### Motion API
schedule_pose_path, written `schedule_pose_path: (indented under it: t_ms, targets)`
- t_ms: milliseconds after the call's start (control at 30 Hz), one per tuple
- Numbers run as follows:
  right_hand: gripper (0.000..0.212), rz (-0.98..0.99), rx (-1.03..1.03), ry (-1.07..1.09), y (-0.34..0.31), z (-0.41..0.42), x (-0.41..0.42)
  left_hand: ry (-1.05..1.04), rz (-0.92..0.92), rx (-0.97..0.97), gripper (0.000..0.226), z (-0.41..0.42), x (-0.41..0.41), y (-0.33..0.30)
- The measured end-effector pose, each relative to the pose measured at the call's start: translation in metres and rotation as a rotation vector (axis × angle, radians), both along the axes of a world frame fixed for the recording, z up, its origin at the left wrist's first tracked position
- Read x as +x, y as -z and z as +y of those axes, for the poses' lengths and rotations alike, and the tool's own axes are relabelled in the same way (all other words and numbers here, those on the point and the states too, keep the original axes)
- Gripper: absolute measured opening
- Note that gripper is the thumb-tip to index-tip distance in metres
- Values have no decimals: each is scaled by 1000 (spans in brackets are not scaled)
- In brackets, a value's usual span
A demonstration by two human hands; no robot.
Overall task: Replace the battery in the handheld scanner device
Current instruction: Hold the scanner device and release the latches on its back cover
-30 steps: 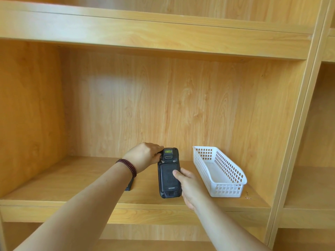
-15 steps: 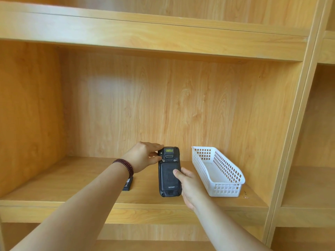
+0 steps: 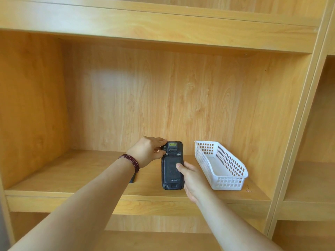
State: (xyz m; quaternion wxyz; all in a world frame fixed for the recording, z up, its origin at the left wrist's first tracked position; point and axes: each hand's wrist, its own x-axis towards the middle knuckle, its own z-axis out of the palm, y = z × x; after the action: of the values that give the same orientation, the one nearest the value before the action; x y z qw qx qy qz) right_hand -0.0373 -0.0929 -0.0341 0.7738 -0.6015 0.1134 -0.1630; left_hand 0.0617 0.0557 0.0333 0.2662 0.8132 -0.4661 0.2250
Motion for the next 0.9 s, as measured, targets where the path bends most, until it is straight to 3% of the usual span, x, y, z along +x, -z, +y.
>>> schedule_pose_path:
  t_ms: [167, 367, 500, 600, 667, 900]
  targets:
    - [22, 5, -53, -32, -2, -6, 1, 13, -65, -38, 44, -2, -1, 3]
    - [25, -8, -52, -23, 2, -10, 2, 15, -68, -85, 39, -7, -5, 12]
    - [19, -47, -28, -36, 1, -10, 1, -45, 356, -307, 41, -10, -10, 11]
    - [19, -85, -21, -58, -2, -9, -2, 126, 873, -534, 45, -15, -13, 10]
    - [20, -107, 0, -68, -4, -7, -3, 222, 1094, -626, 45, -17, -16, 10]
    - [22, -126, 20, -65, -7, -4, -8, 304, 1215, -706, 44, -23, -16, 14]
